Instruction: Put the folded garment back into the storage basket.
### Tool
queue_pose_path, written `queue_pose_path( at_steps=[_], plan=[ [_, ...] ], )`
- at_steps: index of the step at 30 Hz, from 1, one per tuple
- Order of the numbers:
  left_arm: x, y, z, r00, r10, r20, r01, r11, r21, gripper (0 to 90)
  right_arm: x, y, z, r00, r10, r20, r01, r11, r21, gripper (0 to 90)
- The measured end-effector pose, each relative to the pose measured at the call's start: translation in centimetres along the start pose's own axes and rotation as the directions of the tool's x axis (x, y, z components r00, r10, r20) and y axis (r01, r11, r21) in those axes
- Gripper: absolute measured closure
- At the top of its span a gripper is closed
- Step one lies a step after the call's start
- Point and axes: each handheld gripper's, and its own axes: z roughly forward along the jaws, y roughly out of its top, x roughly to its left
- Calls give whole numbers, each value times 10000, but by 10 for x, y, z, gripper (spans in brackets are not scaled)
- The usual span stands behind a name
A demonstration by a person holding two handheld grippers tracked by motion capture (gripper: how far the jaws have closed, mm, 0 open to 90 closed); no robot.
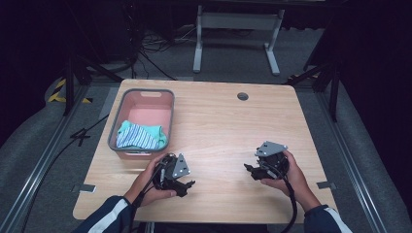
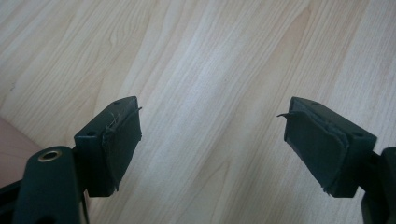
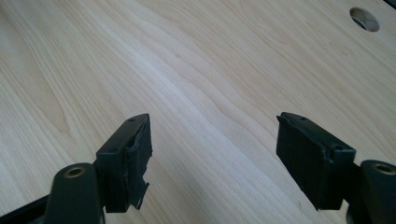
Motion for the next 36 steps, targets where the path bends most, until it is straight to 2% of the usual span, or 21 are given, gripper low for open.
queue_pose_path(
  at_steps=[4,6,9,12,14,18,21,22,24,26,27,29,30,32,36],
  plan=[
    [-4,-2,5,9997,99,239,-100,9999,34,188,-3,-14,-2,10000,29,20,-29,9999,-136,270],
    [-6,-3,6,9998,163,71,-163,9999,-12,189,-5,-24,-3,9997,228,57,-227,9996,-140,270],
    [-9,-6,7,9998,90,152,-89,9999,-96,194,-7,-36,-4,9989,477,29,-477,9988,-49,270],
    [-9,-10,10,9991,-40,433,42,10000,-60,192,-9,-50,-3,9965,841,-27,-841,9965,28,272],
    [-10,-12,13,9986,-75,515,75,10000,-6,192,-10,-60,-2,9959,902,-30,-901,9958,144,271],
    [-9,-13,17,9973,60,736,-67,9999,100,183,-11,-76,-3,9937,1118,53,-1118,9937,105,262],
    [-9,-16,21,9966,75,826,-95,9997,242,182,-14,-85,-4,9872,1594,-61,-1595,9871,-112,246],
    [-9,-18,23,9967,61,816,-73,9999,144,180,-14,-88,-4,9837,1791,-147,-1794,9835,-245,242],
    [-7,-19,24,9935,-209,1121,201,9998,83,168,-17,-94,-3,9768,2115,-325,-2129,9759,-472,226],
    [-5,-21,27,9910,-458,1256,469,9989,-56,157,-20,-99,-1,9647,2575,-551,-2607,9635,-616,201],
    [-4,-23,28,9878,-625,1424,659,9976,-193,154,-22,-100,-2,9624,2654,-583,-2687,9614,-587,199],
    [1,-28,33,9786,-974,1815,1087,9926,-534,135,-22,-100,-2,9631,2624,-591,-2657,9623,-581,197],
    [3,-29,34,9769,-1102,1829,1207,9916,-471,104,-22,-100,-2,9632,2625,-586,-2658,9623,-581,195],
    [4,-29,35,9748,-1023,1984,1149,9920,-528,93,-22,-100,-2,9630,2631,-588,-2664,9621,-578,194],
    [6,-28,36,9766,-883,1961,991,9940,-460,74,-22,-100,-2,9634,2616,-590,-2649,9625,-582,194]
  ],
)
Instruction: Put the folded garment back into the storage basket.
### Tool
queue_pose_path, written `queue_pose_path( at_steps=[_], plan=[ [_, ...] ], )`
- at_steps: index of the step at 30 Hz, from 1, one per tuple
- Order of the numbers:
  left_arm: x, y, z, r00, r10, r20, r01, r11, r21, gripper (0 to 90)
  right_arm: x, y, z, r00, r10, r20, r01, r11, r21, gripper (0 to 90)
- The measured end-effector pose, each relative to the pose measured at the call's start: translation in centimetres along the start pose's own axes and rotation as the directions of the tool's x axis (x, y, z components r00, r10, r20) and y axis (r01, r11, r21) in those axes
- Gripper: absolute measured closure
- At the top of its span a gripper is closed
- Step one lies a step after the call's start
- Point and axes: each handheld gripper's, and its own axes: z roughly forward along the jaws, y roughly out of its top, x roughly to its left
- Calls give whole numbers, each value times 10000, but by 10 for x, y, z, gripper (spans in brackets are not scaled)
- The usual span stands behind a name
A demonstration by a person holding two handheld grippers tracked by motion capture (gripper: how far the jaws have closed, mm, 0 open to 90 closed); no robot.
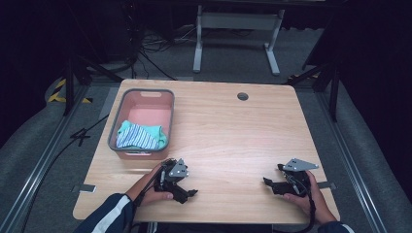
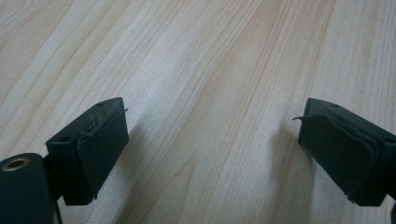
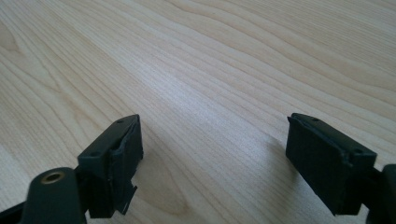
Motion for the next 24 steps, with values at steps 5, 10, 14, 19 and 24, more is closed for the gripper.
queue_pose_path(
  at_steps=[5,10,14,19,24],
  plan=[
    [0,0,0,10000,-22,10,22,10000,39,62,0,0,0,10000,-27,30,27,10000,-5,192],
    [0,0,0,10000,-18,13,18,10000,53,62,0,0,0,10000,-5,7,5,10000,12,189],
    [0,1,1,10000,11,19,-11,10000,29,59,-1,0,0,10000,-36,-12,36,10000,14,185],
    [0,1,1,10000,36,16,-36,9999,106,43,-1,0,0,10000,-37,-13,37,10000,14,185],
    [-1,2,2,10000,-18,42,18,10000,86,32,-1,0,0,10000,-37,-14,38,10000,14,185]
  ],
)
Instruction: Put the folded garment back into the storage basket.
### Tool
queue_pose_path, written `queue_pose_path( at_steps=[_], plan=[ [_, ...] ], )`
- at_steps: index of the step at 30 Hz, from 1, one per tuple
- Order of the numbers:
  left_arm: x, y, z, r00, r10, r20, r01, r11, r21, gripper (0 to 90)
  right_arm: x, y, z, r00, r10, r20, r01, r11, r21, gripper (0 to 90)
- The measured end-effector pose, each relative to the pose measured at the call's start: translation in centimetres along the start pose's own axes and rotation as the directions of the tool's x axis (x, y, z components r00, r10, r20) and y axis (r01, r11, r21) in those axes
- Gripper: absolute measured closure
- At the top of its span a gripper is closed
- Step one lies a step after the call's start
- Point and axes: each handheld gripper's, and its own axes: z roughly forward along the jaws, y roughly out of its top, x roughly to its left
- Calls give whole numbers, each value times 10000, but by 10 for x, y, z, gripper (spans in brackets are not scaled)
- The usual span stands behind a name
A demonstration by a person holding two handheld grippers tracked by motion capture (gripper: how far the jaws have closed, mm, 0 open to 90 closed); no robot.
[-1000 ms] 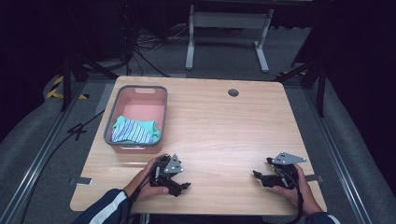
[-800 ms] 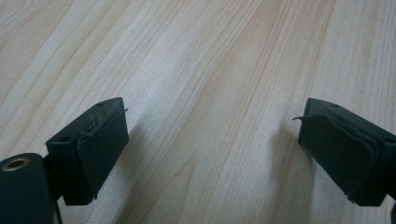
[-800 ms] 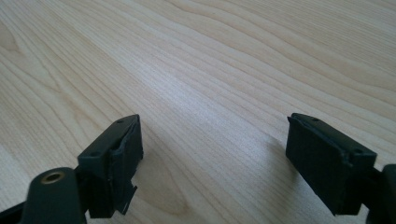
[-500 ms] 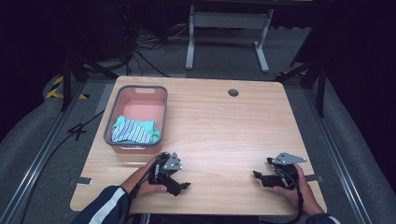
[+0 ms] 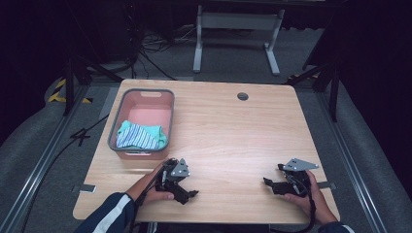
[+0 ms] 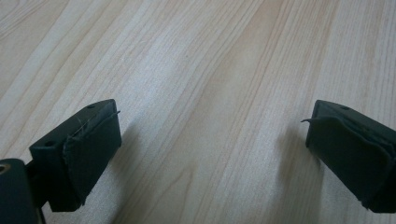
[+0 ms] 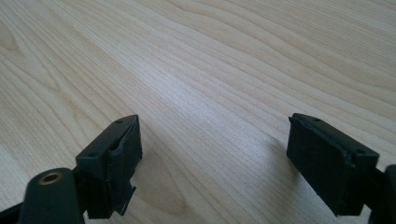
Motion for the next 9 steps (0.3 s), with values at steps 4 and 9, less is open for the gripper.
queue_pose_path(
  at_steps=[4,9],
  plan=[
    [0,0,0,10000,3,1,-3,10000,5,31,0,0,0,10000,-15,-14,15,10000,-1,185],
    [0,0,0,10000,-3,0,3,10000,42,31,0,0,0,10000,-14,-13,14,10000,-1,185]
  ],
)
